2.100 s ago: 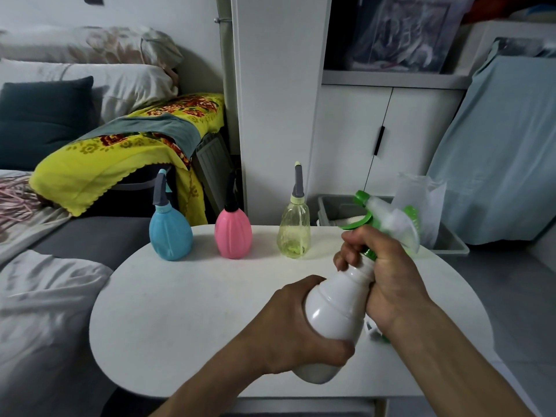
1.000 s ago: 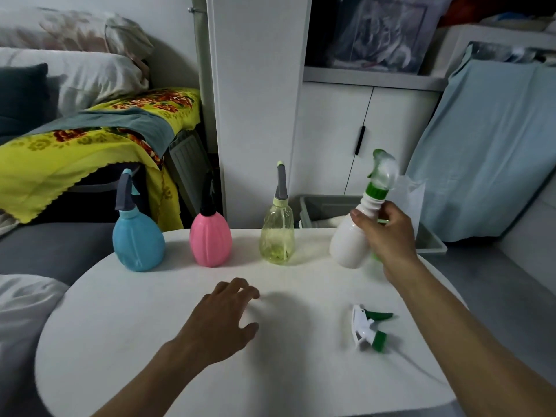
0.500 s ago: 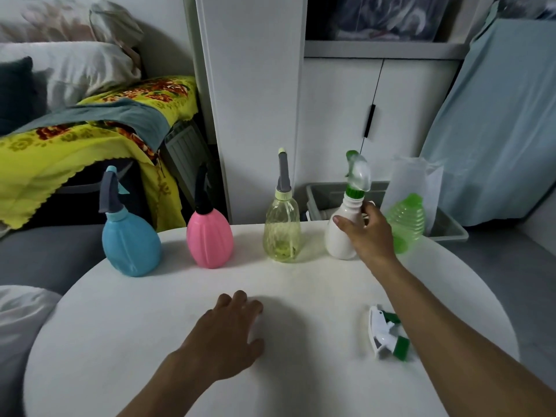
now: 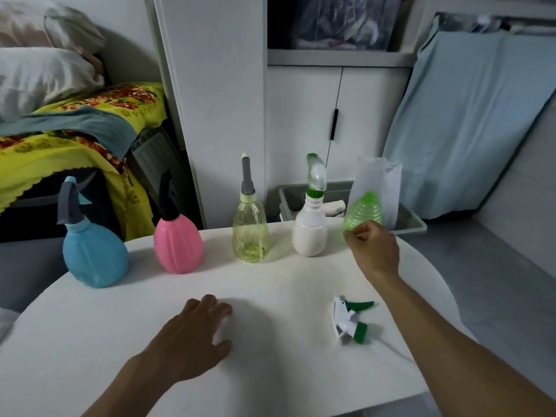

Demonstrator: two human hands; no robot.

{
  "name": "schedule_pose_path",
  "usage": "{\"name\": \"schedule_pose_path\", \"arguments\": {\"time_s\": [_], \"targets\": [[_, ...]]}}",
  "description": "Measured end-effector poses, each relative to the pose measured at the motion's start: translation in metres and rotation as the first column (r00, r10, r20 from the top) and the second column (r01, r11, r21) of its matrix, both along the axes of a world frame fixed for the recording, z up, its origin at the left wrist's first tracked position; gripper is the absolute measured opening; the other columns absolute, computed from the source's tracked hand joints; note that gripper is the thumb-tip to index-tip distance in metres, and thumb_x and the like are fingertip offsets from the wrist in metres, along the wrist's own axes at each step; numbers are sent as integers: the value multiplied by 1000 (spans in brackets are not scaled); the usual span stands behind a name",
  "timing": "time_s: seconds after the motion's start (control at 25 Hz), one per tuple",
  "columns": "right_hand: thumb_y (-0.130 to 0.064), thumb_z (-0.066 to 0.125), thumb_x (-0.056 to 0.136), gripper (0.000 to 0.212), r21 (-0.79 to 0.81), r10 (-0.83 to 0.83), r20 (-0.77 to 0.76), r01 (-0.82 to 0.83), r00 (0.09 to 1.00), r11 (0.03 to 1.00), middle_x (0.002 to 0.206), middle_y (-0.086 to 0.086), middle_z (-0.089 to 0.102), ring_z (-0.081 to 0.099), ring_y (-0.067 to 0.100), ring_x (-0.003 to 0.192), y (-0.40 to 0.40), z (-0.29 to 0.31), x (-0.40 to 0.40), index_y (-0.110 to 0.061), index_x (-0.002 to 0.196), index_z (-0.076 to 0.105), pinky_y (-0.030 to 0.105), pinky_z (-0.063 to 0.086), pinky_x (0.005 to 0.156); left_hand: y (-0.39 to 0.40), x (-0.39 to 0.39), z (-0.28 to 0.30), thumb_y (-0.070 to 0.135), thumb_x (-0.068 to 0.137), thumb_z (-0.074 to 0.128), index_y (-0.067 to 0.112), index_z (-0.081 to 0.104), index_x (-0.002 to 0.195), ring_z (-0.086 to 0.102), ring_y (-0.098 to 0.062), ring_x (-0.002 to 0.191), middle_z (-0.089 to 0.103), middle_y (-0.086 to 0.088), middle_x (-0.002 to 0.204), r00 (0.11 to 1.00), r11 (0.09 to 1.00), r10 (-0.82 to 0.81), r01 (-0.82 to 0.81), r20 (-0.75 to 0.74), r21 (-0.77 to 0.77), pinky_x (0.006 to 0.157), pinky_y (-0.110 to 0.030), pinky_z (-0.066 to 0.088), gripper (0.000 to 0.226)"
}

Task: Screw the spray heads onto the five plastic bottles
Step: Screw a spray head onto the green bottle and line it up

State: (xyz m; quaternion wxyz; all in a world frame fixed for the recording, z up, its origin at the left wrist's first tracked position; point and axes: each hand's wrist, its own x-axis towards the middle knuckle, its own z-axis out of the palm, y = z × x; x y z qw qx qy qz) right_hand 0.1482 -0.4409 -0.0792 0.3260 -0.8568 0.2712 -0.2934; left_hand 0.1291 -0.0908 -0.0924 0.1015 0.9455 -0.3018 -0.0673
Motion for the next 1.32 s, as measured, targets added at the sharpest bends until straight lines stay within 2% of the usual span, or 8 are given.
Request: {"name": "schedule_pose_path", "arguments": {"time_s": [0.12, 0.24, 0.4, 0.6, 0.92, 1.04, 1.16, 1.32], "targets": [[-37, 70, 82, 27, 4, -235, 132, 236, 963, 972, 82, 8, 68, 62, 33, 77, -19, -6, -15, -13, 87, 59, 32, 34, 62, -4, 0, 1, 53, 89, 53, 33, 37, 139, 37, -11, 124, 37, 13, 136, 1000, 1000, 7, -7, -1, 13, 94, -27, 43, 57], [-41, 80, 72, 64, 208, -188, 130, 159, 974, 965, 119, 7, 62, 58, 34, 109, -33, -6, -8, -14, 122, 50, 40, 46, 82, -7, -1, 3, 53, 88, 53, 33, 39, 134, 39, -11, 118, 40, 13, 130, 1000, 999, 24, -24, 4, 28, 89, -26, 44, 52], [-39, 85, 65, 108, 241, -117, 18, 109, 993, 964, 157, 7, 30, 38, 37, 135, -32, -6, 22, -21, 150, 21, 52, 38, 105, -10, 0, 4, 54, 87, 53, 32, 40, 131, 40, -12, 115, 40, 12, 127, 999, 998, 33, -34, 20, 49, 87, -26, 46, 52], [-25, 83, 69, 74, 225, -136, 32, 125, 990, 966, 127, 12, 61, 60, 38, 110, -29, -18, 35, -19, 132, 43, 40, 44, 86, -9, -1, 2, 54, 89, 51, 35, 39, 130, 40, -10, 114, 39, 13, 128, 999, 999, 23, -24, 38, 29, 88, -25, 45, 47], [-37, 90, 55, 77, 133, -66, 166, 44, 984, 990, 119, 6, 62, 62, 27, 99, -7, 46, -23, -22, 117, 46, 32, 43, 74, -3, -9, 21, 50, 91, 54, 31, 33, 144, 41, -13, 130, 37, 11, 148, 999, 996, 6, -9, 34, 84, 102, -32, 40, 60], [-45, 92, 49, 73, 333, 261, 193, -313, 946, 889, 107, -4, 68, 68, 9, 86, 42, 103, -62, -35, 107, 49, 23, 51, 68, -10, -20, 53, 42, 82, 74, 32, 33, 145, 48, -13, 127, 46, 8, 145, 994, 962, 104, -105, -15, -254, 103, -33, 42, 76], [-53, 92, 47, 70, 403, 686, 145, -676, 713, 617, 101, -13, 71, 71, 4, 81, 116, 113, -108, -49, 105, 54, 18, 55, 63, -10, -39, 88, 28, 63, 93, 39, 31, 145, 54, -4, 122, 54, 17, 136, 963, 693, -110, -102, -244, -714, 92, -26, 52, 103], [-53, 82, 69, 62, 487, 848, 130, -778, 513, 396, 114, -15, 71, 70, 9, 93, 152, 106, -133, -45, 124, 55, 26, 56, 75, -6, -66, 105, 10, 57, 94, 38, 46, 133, 69, -9, 104, 70, 11, 118, 937, 483, -232, -123, -262, -867, 75, -16, 55, 95]]}}
